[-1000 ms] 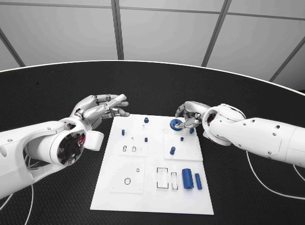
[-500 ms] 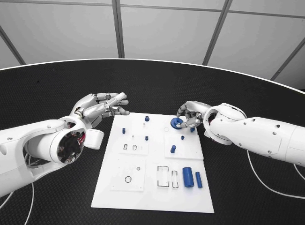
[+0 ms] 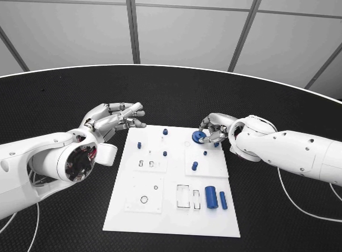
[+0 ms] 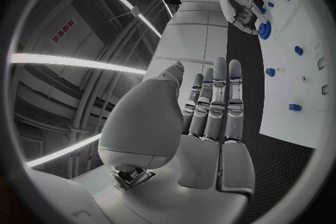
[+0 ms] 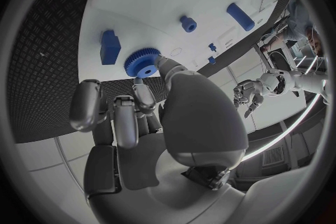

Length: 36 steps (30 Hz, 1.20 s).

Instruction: Assemble the parts on the task board

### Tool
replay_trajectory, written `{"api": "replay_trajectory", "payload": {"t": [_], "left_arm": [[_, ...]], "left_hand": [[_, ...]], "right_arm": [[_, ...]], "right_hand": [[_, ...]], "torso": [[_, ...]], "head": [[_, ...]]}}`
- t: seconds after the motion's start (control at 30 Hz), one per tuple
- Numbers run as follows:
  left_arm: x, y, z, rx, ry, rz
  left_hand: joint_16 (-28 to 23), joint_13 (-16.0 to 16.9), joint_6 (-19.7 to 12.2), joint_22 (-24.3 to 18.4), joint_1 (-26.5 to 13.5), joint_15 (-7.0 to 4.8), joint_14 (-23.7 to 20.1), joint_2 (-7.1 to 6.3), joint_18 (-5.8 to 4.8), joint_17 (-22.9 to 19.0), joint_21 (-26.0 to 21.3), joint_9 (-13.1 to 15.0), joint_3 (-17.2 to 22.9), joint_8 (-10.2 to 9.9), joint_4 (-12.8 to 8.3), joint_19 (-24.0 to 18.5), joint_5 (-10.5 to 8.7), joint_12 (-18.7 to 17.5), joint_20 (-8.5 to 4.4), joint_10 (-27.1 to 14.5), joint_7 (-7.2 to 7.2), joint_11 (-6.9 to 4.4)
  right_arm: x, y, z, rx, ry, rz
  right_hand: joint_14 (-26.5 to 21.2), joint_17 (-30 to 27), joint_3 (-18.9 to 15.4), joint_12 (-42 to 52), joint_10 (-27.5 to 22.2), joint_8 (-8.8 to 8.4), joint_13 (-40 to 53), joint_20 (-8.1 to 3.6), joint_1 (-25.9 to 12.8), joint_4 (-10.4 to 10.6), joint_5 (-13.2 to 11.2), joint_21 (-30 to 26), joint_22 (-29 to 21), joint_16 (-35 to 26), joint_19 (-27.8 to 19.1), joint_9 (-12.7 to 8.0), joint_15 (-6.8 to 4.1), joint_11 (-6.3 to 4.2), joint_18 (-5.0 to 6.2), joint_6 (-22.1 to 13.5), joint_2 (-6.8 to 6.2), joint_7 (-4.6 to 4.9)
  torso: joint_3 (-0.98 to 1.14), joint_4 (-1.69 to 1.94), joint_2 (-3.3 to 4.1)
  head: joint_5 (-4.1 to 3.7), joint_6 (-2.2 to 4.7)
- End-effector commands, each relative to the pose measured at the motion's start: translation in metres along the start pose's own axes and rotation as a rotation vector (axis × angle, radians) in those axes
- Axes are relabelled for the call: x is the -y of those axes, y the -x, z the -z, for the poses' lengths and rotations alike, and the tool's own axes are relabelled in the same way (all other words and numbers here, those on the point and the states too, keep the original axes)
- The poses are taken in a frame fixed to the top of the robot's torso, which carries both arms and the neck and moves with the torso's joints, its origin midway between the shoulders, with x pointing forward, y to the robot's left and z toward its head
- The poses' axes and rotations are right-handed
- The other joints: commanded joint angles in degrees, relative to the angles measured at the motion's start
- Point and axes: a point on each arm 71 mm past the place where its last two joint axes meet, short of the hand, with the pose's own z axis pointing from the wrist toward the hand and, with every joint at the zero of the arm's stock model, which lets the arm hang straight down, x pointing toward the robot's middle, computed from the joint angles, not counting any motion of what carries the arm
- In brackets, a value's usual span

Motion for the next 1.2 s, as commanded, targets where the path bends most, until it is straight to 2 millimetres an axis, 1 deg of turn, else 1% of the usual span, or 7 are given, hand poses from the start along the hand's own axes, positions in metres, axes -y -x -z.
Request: {"api": "replay_trajectory", "payload": {"t": [0.03, 0.4, 0.6, 0.73, 0.8, 1.1, 1.2], "left_arm": [[0.0, 0.0, 0.0, 0.0, 0.0, 0.0], [0.0, 0.0, 0.0, -0.001, 0.0, 0.0], [0.0, 0.0, 0.001, 0.0, 0.0, 0.001], [0.0, 0.0, 0.001, -0.001, 0.001, 0.001], [0.0, 0.0, 0.001, 0.0, 0.001, 0.001], [0.0, 0.001, 0.001, 0.0, 0.001, 0.001], [0.0, 0.001, 0.0, 0.0, 0.001, 0.001]], "left_hand": [[0.4, -0.1, -0.1, 0.1, 0.3, -0.01, -0.4, 0.0, 0.65, 0.1, 0.3, 0.1, 0.2, -0.3, 0.0, -0.5, -0.05, -0.3, 0.02, 0.1, 0.23, 0.21], [0.4, -0.1, -0.1, 0.1, 0.3, -0.01, -0.4, 0.0, 0.65, 0.1, 0.3, 0.1, 0.2, -0.3, 0.0, -0.5, -0.05, -0.3, 0.02, 0.1, 0.23, 0.21], [0.4, -0.1, -0.1, 0.1, 0.3, -0.01, -0.4, 0.0, 0.65, 0.1, 0.3, 0.1, 0.2, -0.3, 0.0, -0.5, -0.05, -0.3, 0.02, 0.1, 0.23, 0.21], [0.4, -0.1, -0.1, 0.1, 0.3, -0.01, -0.4, 0.0, 0.65, 0.1, 0.3, 0.1, 0.2, -0.3, 0.0, -0.5, -0.05, -0.3, 0.02, 0.1, 0.23, 0.21], [0.4, -0.1, -0.1, 0.1, 0.3, -0.01, -0.4, 0.0, 0.65, 0.1, 0.3, 0.1, 0.2, -0.3, 0.0, -0.5, -0.05, -0.3, 0.02, 0.1, 0.23, 0.21], [0.5, -0.1, -0.1, 0.1, 0.4, 0.02, -0.6, -0.09, 0.66, 0.2, 0.4, 0.1, 0.5, -0.4, 0.0, -0.6, -0.06, -0.5, 0.05, 0.1, 0.28, 0.25], [0.6, -0.1, -0.1, 0.1, 0.4, 0.03, -0.6, 0.06, 0.67, 0.2, 0.4, 0.1, 0.6, -0.4, 0.1, -0.6, -0.04, -0.5, 0.06, 0.1, 0.29, 0.26]], "right_arm": [[0.0, -0.001, 0.0, -0.003, 0.0, 0.0], [0.0, -0.004, -0.001, -0.014, 0.0, 0.014], [-0.003, -0.008, 0.0, -0.004, 0.005, 0.043], [-0.003, -0.008, 0.0, 0.007, 0.005, 0.046], [-0.003, -0.007, 0.001, 0.024, 0.005, 0.044], [-0.009, -0.004, 0.009, 0.086, 0.035, 0.027], [-0.016, -0.002, 0.014, 0.117, 0.068, 0.049]], "right_hand": [[5.4, 12.6, 0.5, 0.6, 0.6, 0.33, 0.4, 0.08, 0.6, -0.1, 0.2, 0.3, 0.1, 0.4, 0.3, 0.1, 0.33, -0.01, -0.87, -0.3, -0.05, -0.04], [5.5, 13.1, 3.5, 2.3, 1.6, 1.6, 2.0, -0.05, 1.8, -1.4, 0.4, 0.7, 0.9, 0.6, 0.5, 0.3, 0.15, -0.25, -0.96, 1.8, 0.55, -0.27], [5.6, 13.4, 4.8, 3.0, 2.1, 2.02, 2.6, -0.11, 1.8, -1.9, 0.4, 1.2, 1.6, 0.7, 0.8, 0.3, 0.06, -0.37, -1.09, 3.0, 0.35, -0.41], [5.6, 13.6, 6.9, 3.6, 2.6, 2.67, 3.1, -0.35, 2.1, -2.6, 2.2, 1.5, 2.1, 0.8, 0.9, 0.4, -0.26, -0.74, -1.15, 5.0, 0.98, -0.82], [5.6, 13.7, 8.6, 3.8, 2.8, 2.89, 3.4, -0.59, 2.3, -3.1, 1.3, 1.6, 2.3, 0.8, 1.0, 0.4, -0.54, -1.04, -1.16, 6.2, 1.5, -1.15], [5.7, 13.8, 10.0, 5.1, 4.0, 2.89, 4.5, -0.85, 0.2, -3.2, 2.4, 2.0, 2.9, 0.8, 1.2, 0.5, -0.78, -1.33, -1.29, 7.5, 0.81, -1.51], [5.7, 13.9, 10.2, 5.2, 4.1, 2.85, 4.7, -0.89, -0.2, -3.2, 2.8, 2.1, 3.1, 0.9, 1.3, 0.5, -0.81, -1.38, -1.34, 7.6, 0.71, -1.56]], "torso": [[-0.04, -0.04, 0.04], [-0.06, 0.04, 0.09], [0.05, -0.01, 0.08], [0.05, -0.06, 0.07], [0.04, -0.09, -0.03], [0.08, -0.15, -0.16], [0.04, -0.17, -0.25]], "head": [[0.13, -0.11], [0.2, -0.43], [0.26, -0.48], [0.3, -0.6], [0.33, -0.65], [0.49, -0.73], [0.48, -0.52]]}}
